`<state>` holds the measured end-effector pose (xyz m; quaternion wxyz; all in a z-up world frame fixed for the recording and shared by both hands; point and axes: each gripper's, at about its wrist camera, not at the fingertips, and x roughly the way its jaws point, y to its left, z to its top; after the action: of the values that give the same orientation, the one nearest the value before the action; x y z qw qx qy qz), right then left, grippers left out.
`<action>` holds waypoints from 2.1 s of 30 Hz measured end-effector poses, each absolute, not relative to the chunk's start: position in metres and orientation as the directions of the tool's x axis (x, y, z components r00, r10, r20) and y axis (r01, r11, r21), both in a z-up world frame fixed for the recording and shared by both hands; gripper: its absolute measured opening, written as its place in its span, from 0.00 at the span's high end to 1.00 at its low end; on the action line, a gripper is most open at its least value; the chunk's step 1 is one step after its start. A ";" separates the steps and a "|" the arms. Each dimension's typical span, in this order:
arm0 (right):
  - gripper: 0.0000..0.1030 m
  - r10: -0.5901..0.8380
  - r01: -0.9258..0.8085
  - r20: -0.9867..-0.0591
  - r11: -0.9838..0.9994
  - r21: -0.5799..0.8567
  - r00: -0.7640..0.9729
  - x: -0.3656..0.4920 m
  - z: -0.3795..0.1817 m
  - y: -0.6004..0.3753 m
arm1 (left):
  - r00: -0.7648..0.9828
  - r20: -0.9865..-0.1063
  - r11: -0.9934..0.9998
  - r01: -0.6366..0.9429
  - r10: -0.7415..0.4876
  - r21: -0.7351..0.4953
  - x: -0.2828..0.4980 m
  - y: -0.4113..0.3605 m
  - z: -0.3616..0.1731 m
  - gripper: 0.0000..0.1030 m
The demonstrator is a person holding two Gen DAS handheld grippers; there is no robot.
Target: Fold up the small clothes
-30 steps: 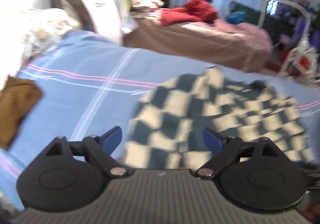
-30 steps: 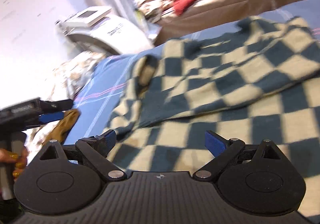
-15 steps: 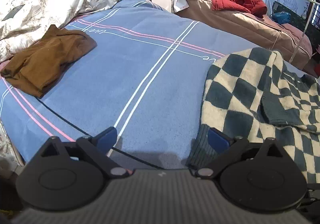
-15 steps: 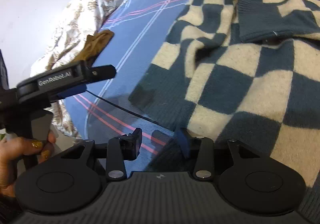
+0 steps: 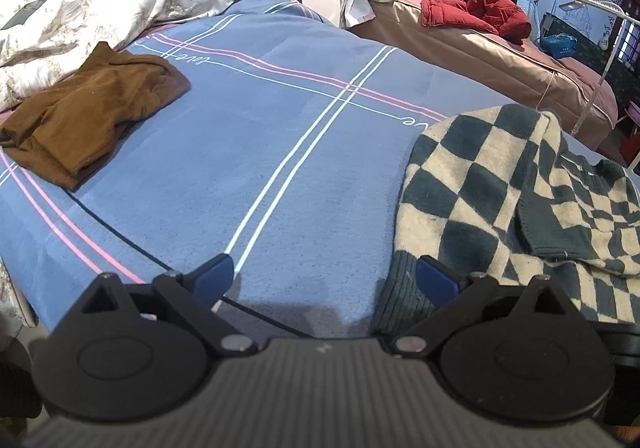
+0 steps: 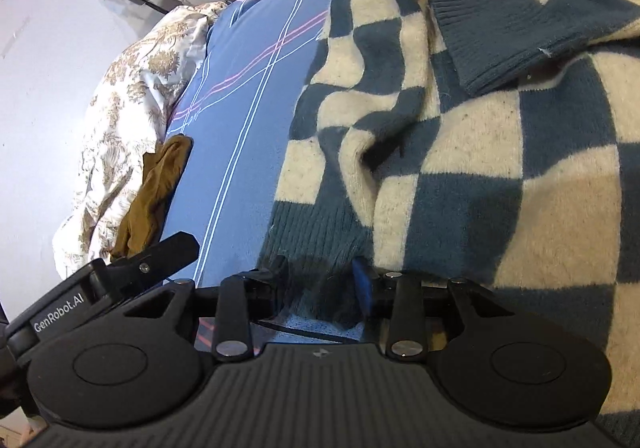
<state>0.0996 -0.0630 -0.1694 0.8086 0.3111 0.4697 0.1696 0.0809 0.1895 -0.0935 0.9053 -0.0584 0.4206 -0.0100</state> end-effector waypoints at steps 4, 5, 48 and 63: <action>0.40 0.481 0.028 -0.717 0.821 0.570 0.504 0.077 -0.164 -0.063 | 0.648 -0.758 0.993 -0.029 -0.067 -0.113 0.080 0.191 -0.092 0.04; 0.41 0.489 0.053 -0.714 0.806 0.589 0.502 0.072 -0.166 -0.068 | 0.651 -0.756 0.993 -0.027 -0.068 -0.112 0.081 0.191 -0.092 0.04; 0.84 0.053 0.321 -0.620 0.819 0.476 0.783 0.052 -0.091 -0.423 | 0.618 -0.751 0.952 0.304 -0.233 -0.045 0.105 0.046 -0.077 0.01; 0.18 -0.114 0.430 -0.714 0.859 0.278 0.690 0.072 -0.157 -0.448 | 0.606 -0.774 0.952 0.306 -0.184 0.013 0.129 0.002 -0.114 0.01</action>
<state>0.0718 -0.4476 -0.1566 0.8932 0.2176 0.3628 -0.1521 0.1286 0.0022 -0.1140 0.8932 0.0723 0.4220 -0.1374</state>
